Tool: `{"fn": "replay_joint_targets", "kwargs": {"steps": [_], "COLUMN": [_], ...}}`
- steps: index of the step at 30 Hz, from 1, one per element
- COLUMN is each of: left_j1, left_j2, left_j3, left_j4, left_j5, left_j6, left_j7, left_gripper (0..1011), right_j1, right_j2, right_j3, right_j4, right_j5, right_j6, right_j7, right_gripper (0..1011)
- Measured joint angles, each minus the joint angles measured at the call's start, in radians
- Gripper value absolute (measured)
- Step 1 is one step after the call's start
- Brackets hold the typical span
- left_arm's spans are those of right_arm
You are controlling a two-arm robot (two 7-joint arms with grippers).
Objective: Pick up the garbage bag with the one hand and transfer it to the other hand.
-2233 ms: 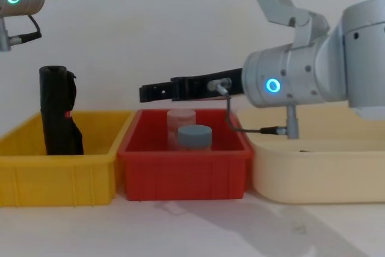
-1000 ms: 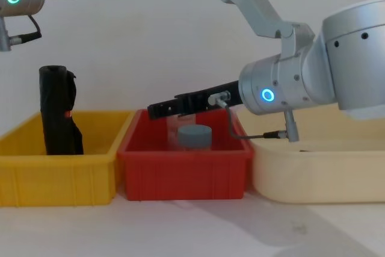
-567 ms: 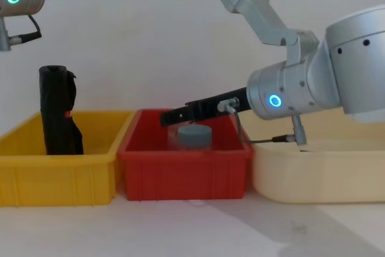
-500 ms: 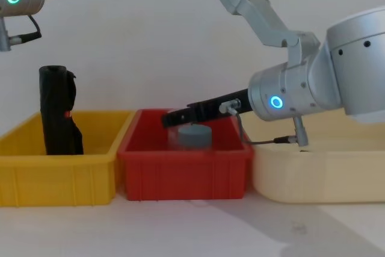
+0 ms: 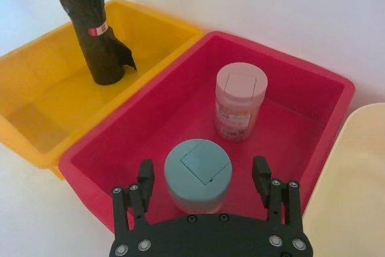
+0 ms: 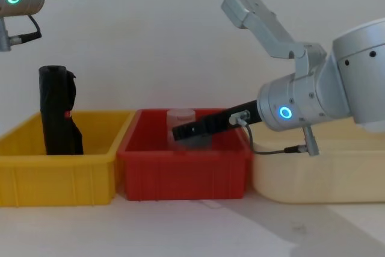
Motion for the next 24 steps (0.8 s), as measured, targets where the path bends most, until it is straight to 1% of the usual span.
{"fn": "replay_joint_targets", "kwargs": {"steps": [16, 19, 21, 22, 24], "left_j1": [0.0, 0.0, 0.0, 0.0, 0.0], "left_j2": [0.0, 0.0, 0.0, 0.0, 0.0], "left_j3": [0.0, 0.0, 0.0, 0.0, 0.0], "left_j4": [0.0, 0.0, 0.0, 0.0, 0.0], "left_j5": [0.0, 0.0, 0.0, 0.0, 0.0], "left_j6": [0.0, 0.0, 0.0, 0.0, 0.0], "left_j7": [0.0, 0.0, 0.0, 0.0, 0.0], "left_gripper": [1000, 1000, 1000, 1000, 1000], "right_j1": [0.008, 0.008, 0.008, 0.007, 0.006], "right_j2": [-0.008, -0.011, -0.013, -0.015, -0.017], "right_j3": [0.002, 0.004, 0.006, 0.008, 0.011], "right_j4": [0.043, 0.049, 0.053, 0.055, 0.055], "right_j5": [0.001, 0.008, 0.013, 0.016, 0.02], "right_j6": [-0.009, -0.016, -0.021, -0.025, -0.028], "right_j7": [0.011, 0.014, 0.015, 0.015, 0.015], "right_gripper": [998, 946, 900, 852, 817]}}
